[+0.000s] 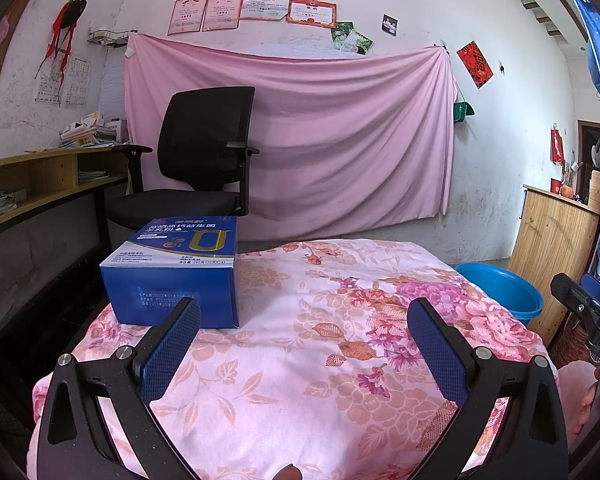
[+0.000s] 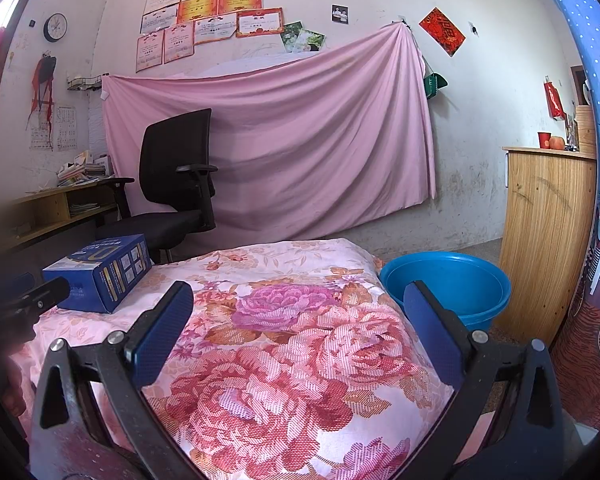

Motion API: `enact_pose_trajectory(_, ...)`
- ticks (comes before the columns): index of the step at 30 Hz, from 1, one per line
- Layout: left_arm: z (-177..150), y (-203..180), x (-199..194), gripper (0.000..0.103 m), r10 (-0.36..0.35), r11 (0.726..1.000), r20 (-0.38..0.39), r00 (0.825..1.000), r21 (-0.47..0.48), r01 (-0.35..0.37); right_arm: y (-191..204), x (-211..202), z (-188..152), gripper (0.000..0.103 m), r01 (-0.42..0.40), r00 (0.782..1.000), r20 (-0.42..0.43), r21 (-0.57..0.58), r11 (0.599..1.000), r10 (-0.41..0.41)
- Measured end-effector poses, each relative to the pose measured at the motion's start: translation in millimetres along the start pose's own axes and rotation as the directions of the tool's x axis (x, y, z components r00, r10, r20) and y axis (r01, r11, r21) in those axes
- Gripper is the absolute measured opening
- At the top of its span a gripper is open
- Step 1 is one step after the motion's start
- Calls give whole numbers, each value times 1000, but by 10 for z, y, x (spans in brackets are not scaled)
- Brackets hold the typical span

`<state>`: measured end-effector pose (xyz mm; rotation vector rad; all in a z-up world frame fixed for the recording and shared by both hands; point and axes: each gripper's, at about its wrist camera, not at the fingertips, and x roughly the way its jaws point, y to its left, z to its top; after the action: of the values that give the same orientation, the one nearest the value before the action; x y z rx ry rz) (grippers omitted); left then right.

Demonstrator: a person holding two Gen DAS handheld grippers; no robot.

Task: Collect trash

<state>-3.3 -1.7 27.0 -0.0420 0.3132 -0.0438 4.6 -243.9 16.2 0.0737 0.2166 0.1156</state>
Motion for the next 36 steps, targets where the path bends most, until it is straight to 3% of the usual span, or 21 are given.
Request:
enact_pose_trajectory(24,-2,35,-6,101,4,1000,2,1000,-13,-4,11,-3,5,103,1,1000,0,1,1000,-1)
enact_pose_trajectory(36,-24,34,-37,101,46,999,15,999,-10,-46,30,-7,-11,103,-1,1000,-4,2,1000,1)
